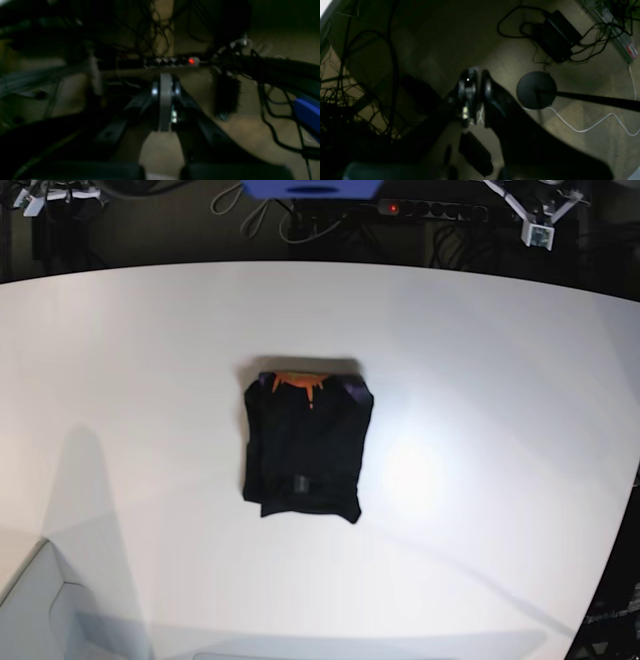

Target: Layout the t-shirt on the table in an organized manner, then fold the t-shirt properly

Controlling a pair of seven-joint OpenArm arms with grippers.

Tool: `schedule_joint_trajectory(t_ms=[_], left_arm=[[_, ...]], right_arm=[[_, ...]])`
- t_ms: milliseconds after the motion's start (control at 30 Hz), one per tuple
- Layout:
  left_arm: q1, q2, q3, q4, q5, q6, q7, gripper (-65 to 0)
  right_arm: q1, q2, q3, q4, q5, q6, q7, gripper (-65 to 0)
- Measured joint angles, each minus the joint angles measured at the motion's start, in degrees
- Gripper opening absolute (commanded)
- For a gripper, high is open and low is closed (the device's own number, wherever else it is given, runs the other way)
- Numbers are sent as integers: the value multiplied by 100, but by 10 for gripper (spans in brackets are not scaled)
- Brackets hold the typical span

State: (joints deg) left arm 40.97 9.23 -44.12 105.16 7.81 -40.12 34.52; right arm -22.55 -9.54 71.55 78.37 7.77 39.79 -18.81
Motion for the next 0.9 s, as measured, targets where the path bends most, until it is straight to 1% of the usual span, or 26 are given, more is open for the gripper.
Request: schedule_joint_trajectory(t_ms=[100,233,400,467,533,600,667,733,800,833,900], left_arm=[[-284,-61,7,-828,9,-9,13,-650],[-809,-538,20,-2061,-35,-2,-26,-650],[-1320,-1008,7,-3101,-9,26,-85,-650],[-1572,-1209,66,-3799,7,44,-393,-650],[-1808,-1475,422,-4597,155,68,-802,-650],[-2026,-1596,693,-5285,356,48,-1244,-650],[-2210,-1620,804,-5888,481,44,-1628,-650],[-2319,-1624,822,-6356,546,46,-1937,-650],[-2485,-1670,820,-6773,785,46,-2055,-650],[-2573,-1687,813,-6959,874,57,-2205,-650],[-2789,-1685,813,-7289,1019,70,-2367,-650]], right_arm=[[-20,2,17,-42,-2,2,35,-650],[-72,2,146,-70,-7,-4,31,-650],[-144,0,173,-136,-22,0,48,-650],[-131,17,175,-350,-15,0,70,-650],[-129,33,177,-660,7,0,105,-650],[-138,22,181,-1005,-61,-2,192,-650],[-164,-26,179,-1266,-76,2,584,-650],[-197,2,140,-1587,-28,2,973,-650],[-197,33,140,-1930,-35,-9,1172,-650],[-197,17,140,-2046,-66,-13,1248,-650],[-190,20,140,-2282,-321,-13,1486,-650]])
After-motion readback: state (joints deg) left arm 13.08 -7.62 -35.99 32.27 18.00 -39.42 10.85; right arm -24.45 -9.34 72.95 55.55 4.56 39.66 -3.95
